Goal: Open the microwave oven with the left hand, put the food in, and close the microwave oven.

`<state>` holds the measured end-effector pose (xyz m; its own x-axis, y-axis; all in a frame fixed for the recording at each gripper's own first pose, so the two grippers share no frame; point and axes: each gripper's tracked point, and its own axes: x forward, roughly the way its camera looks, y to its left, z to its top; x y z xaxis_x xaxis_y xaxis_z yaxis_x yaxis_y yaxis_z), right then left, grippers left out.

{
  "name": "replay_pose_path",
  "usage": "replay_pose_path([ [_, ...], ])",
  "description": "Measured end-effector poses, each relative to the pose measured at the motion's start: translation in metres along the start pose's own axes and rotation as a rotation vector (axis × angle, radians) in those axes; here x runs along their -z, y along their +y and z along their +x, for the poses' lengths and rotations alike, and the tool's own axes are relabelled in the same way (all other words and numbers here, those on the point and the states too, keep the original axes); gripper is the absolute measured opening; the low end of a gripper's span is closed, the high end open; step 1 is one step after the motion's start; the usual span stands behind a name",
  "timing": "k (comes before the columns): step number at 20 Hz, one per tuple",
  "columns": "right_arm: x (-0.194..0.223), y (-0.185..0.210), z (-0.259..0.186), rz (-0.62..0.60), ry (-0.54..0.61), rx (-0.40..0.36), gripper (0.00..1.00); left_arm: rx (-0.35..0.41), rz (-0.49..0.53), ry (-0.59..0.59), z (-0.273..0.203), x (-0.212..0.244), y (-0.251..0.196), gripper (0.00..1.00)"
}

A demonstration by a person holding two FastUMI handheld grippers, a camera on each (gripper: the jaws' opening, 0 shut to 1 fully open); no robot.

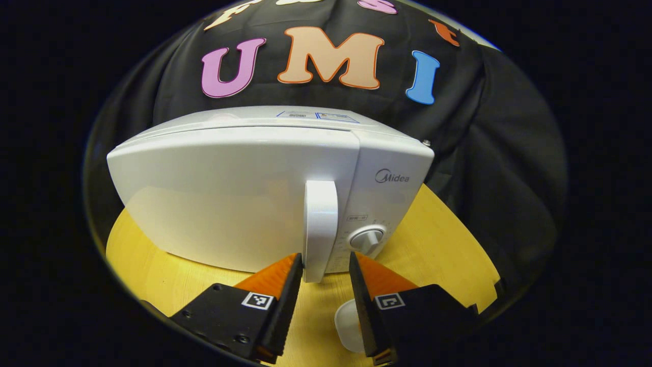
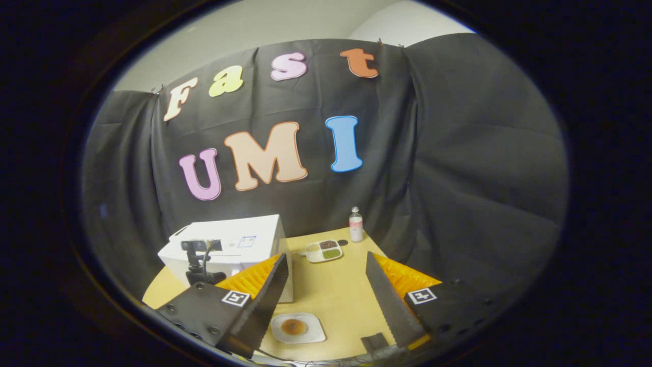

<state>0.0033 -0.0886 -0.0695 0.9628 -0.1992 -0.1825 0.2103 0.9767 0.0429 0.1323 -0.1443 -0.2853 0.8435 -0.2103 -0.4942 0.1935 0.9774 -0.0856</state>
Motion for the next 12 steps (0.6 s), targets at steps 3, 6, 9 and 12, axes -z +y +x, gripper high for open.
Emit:
replay_pose_path([
  [3,0.007,0.003,0.003,-0.009,0.027,-0.012,0.92,-0.024,0.006,-0.018,0.008,-0.005,0.004,0.47],
  [6,0.014,0.009,0.005,-0.012,0.046,-0.028,0.92,-0.049,0.01,-0.027,0.011,-0.008,0.008,0.3],
  [9,0.022,0.016,0.006,-0.02,0.07,-0.043,0.92,-0.055,0.012,-0.026,0.011,-0.007,0.007,0.26],
  [12,0.028,0.02,0.004,-0.028,0.086,-0.053,0.92,-0.07,0.041,-0.041,0.012,-0.009,0.008,0.17],
])
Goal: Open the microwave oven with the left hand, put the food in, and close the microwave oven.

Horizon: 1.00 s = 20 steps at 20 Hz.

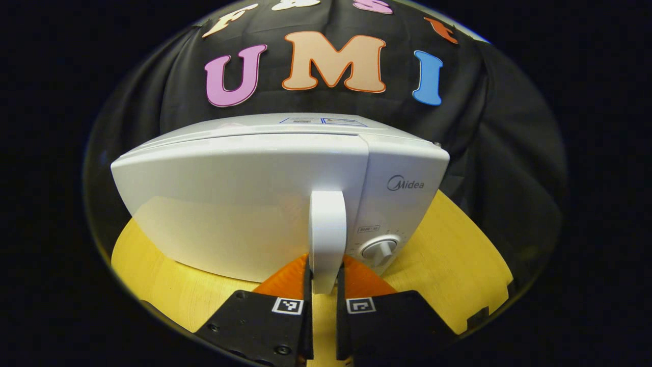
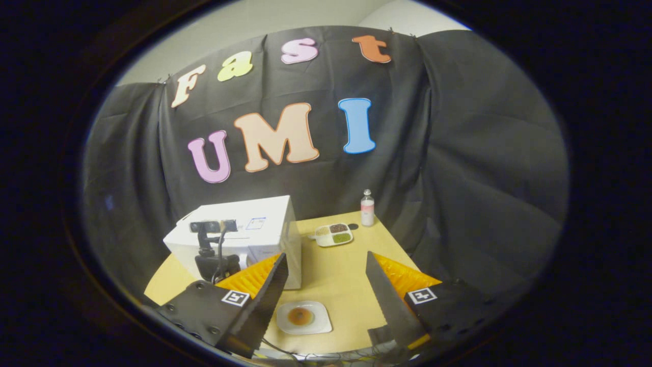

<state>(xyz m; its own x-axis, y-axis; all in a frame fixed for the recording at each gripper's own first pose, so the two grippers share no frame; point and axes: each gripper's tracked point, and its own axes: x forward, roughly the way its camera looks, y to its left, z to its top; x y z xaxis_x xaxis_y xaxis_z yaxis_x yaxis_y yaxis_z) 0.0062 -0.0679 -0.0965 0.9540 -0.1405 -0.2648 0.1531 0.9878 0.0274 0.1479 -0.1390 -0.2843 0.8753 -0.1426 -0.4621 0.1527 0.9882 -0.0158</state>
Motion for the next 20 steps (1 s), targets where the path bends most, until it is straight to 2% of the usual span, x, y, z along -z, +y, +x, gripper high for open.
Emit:
replay_pose_path([
  [4,0.004,-0.002,-0.005,-0.009,0.003,0.009,0.92,-0.003,-0.021,-0.007,-0.001,-0.001,0.0,0.07],
  [7,0.007,-0.003,-0.008,-0.013,0.011,0.014,0.92,-0.003,-0.025,-0.007,-0.002,-0.002,0.001,0.05],
  [12,0.011,-0.006,-0.007,-0.027,0.012,0.024,0.92,-0.02,-0.087,0.018,-0.003,-0.001,0.0,0.01],
  [13,0.012,-0.006,-0.007,-0.032,0.014,0.022,0.92,-0.027,-0.111,0.055,-0.011,0.01,0.001,0.01],
  [14,0.013,-0.006,-0.005,-0.038,0.017,0.022,0.92,-0.033,-0.118,0.041,-0.023,0.011,0.001,0.01],
  [16,0.015,-0.004,-0.001,-0.041,0.023,0.013,0.92,-0.024,-0.063,0.008,-0.039,0.015,0.003,0.01],
  [20,0.028,0.011,0.011,-0.036,0.058,-0.047,0.92,0.024,-0.063,0.029,-0.061,0.03,0.006,0.01],
])
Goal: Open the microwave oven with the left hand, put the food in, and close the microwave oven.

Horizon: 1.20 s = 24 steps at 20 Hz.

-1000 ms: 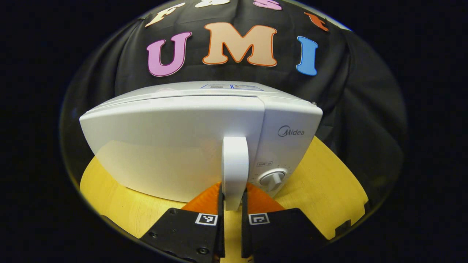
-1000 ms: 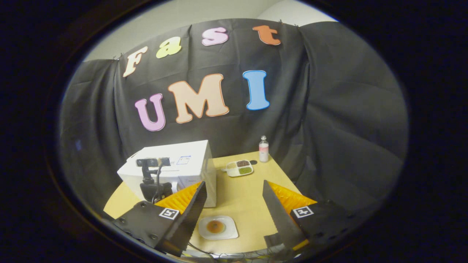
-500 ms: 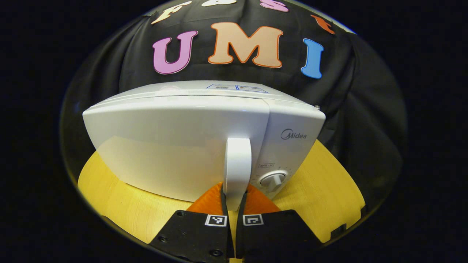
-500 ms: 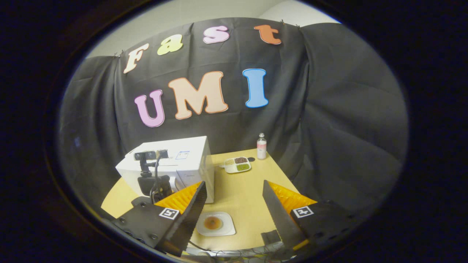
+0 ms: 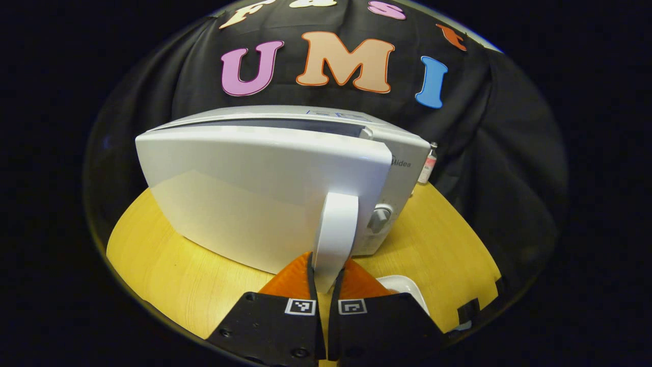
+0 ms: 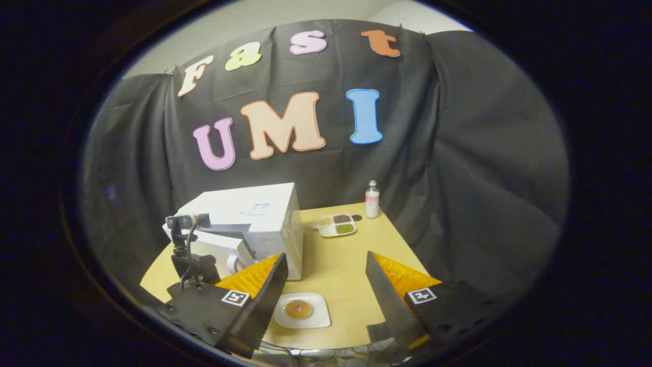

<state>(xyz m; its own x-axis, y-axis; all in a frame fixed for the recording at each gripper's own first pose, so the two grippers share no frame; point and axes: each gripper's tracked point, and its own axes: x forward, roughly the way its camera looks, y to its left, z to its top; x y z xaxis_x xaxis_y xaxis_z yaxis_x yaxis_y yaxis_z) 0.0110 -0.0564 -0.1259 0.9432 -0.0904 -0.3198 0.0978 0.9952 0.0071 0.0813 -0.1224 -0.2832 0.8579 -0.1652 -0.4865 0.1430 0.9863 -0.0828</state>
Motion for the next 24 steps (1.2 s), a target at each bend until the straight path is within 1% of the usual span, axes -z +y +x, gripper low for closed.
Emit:
replay_pose_path([
  [1,0.001,0.004,0.002,-0.001,0.007,-0.015,0.96,-0.001,0.016,-0.009,-0.005,0.002,0.002,0.02],
  [2,0.003,0.01,0.004,0.0,0.014,-0.033,0.92,-0.001,0.021,-0.011,-0.01,0.005,0.005,0.04],
  [7,0.009,0.033,0.009,-0.028,0.027,-0.112,0.92,-0.004,0.024,-0.015,-0.036,0.021,0.015,0.1],
  [8,0.011,0.037,0.009,-0.033,0.03,-0.126,0.96,-0.011,0.024,-0.013,-0.042,0.024,0.019,0.11],
  [9,0.012,0.04,0.009,-0.036,0.035,-0.14,0.96,-0.017,0.019,-0.016,-0.048,0.028,0.021,0.12],
  [10,0.016,0.044,0.008,-0.037,0.042,-0.153,0.93,-0.027,0.007,-0.015,-0.054,0.03,0.026,0.14],
  [11,0.018,0.047,0.008,-0.038,0.049,-0.165,0.93,-0.037,-0.009,-0.011,-0.059,0.034,0.029,0.18],
  [12,0.021,0.049,0.006,-0.04,0.056,-0.175,0.93,-0.045,-0.034,-0.013,-0.064,0.037,0.033,0.17],
  [13,0.023,0.051,0.006,-0.043,0.061,-0.185,0.93,-0.051,-0.06,-0.012,-0.07,0.039,0.037,0.2],
  [14,0.027,0.054,0.005,-0.049,0.068,-0.193,0.96,-0.054,-0.084,-0.009,-0.075,0.043,0.041,0.22],
  [15,0.03,0.056,0.004,-0.057,0.073,-0.202,0.92,-0.059,-0.103,-0.009,-0.082,0.046,0.044,0.23],
  [16,0.033,0.059,0.004,-0.063,0.079,-0.209,0.96,-0.07,-0.117,-0.009,-0.089,0.049,0.049,0.26],
  [17,0.035,0.062,0.003,-0.067,0.083,-0.218,0.96,-0.088,-0.125,-0.01,-0.093,0.053,0.056,0.28],
  [18,0.038,0.066,0.002,-0.069,0.087,-0.228,0.92,-0.108,-0.129,-0.009,-0.101,0.058,0.063,0.32],
  [21,0.044,0.077,-0.001,-0.069,0.1,-0.255,0.92,-0.159,-0.152,0.0,-0.118,0.071,0.085,0.46],
  [22,0.047,0.08,0.0,-0.073,0.106,-0.261,0.96,-0.178,-0.162,0.001,-0.124,0.074,0.093,0.53],
  [23,0.048,0.083,0.001,-0.078,0.109,-0.268,0.96,-0.196,-0.174,0.0,-0.131,0.077,0.102,0.6],
  [24,0.05,0.086,0.0,-0.083,0.11,-0.272,0.96,-0.21,-0.186,-0.002,-0.138,0.079,0.109,0.72],
])
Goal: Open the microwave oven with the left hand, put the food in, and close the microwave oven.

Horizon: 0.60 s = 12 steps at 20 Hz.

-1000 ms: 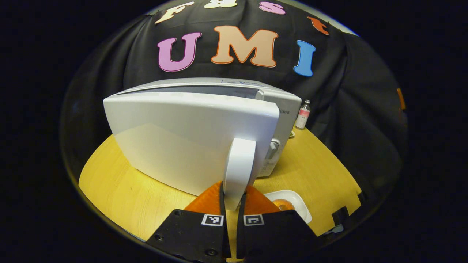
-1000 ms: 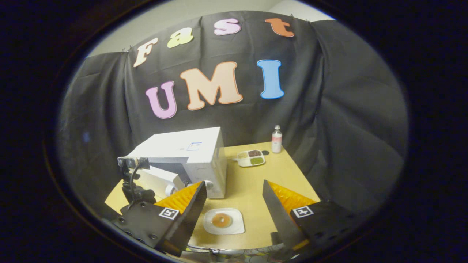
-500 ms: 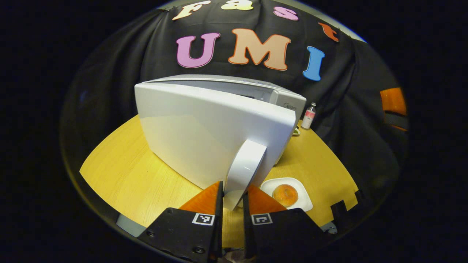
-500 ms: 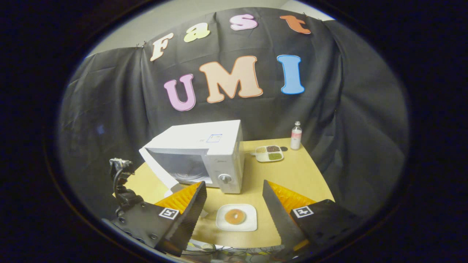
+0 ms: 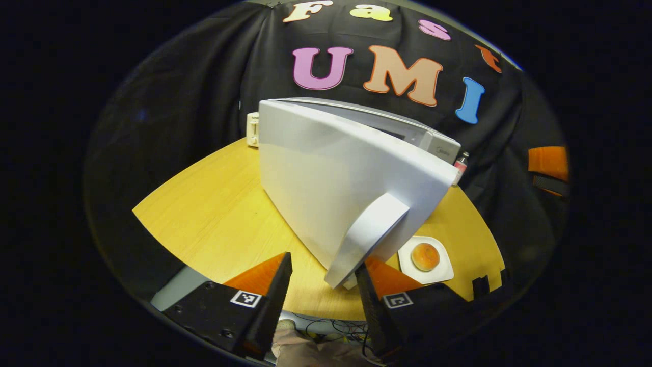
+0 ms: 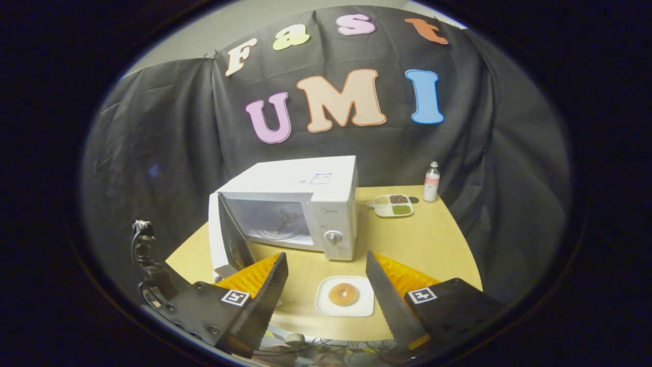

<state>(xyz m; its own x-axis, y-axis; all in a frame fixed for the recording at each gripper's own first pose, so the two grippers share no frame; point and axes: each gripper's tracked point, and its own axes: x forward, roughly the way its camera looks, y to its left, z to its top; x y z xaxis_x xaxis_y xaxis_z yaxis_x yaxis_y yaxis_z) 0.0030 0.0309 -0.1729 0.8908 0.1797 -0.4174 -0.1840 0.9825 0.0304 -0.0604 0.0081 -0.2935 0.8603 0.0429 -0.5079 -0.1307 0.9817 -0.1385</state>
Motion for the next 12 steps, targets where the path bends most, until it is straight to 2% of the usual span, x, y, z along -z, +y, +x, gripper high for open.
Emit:
replay_pose_path([
  [1,0.001,0.001,0.002,-0.004,0.001,-0.002,0.92,-0.017,-0.009,-0.001,-0.003,-0.001,0.009,0.82],
  [3,0.006,0.004,0.005,-0.011,0.011,-0.002,0.92,-0.048,-0.017,0.0,-0.011,-0.002,0.026,0.84],
  [4,0.008,0.006,0.007,-0.012,0.017,-0.001,0.96,-0.065,-0.018,-0.003,-0.015,-0.003,0.035,0.86],
  [8,0.018,0.016,0.019,-0.012,0.043,-0.001,0.96,-0.121,-0.017,-0.003,-0.03,-0.007,0.073,0.85],
  [9,0.019,0.021,0.021,-0.014,0.048,-0.004,0.92,-0.132,-0.02,0.0,-0.031,-0.007,0.082,0.85],
  [12,0.024,0.035,0.032,-0.025,0.06,-0.016,0.92,-0.149,-0.051,0.012,-0.04,-0.006,0.106,0.85],
])
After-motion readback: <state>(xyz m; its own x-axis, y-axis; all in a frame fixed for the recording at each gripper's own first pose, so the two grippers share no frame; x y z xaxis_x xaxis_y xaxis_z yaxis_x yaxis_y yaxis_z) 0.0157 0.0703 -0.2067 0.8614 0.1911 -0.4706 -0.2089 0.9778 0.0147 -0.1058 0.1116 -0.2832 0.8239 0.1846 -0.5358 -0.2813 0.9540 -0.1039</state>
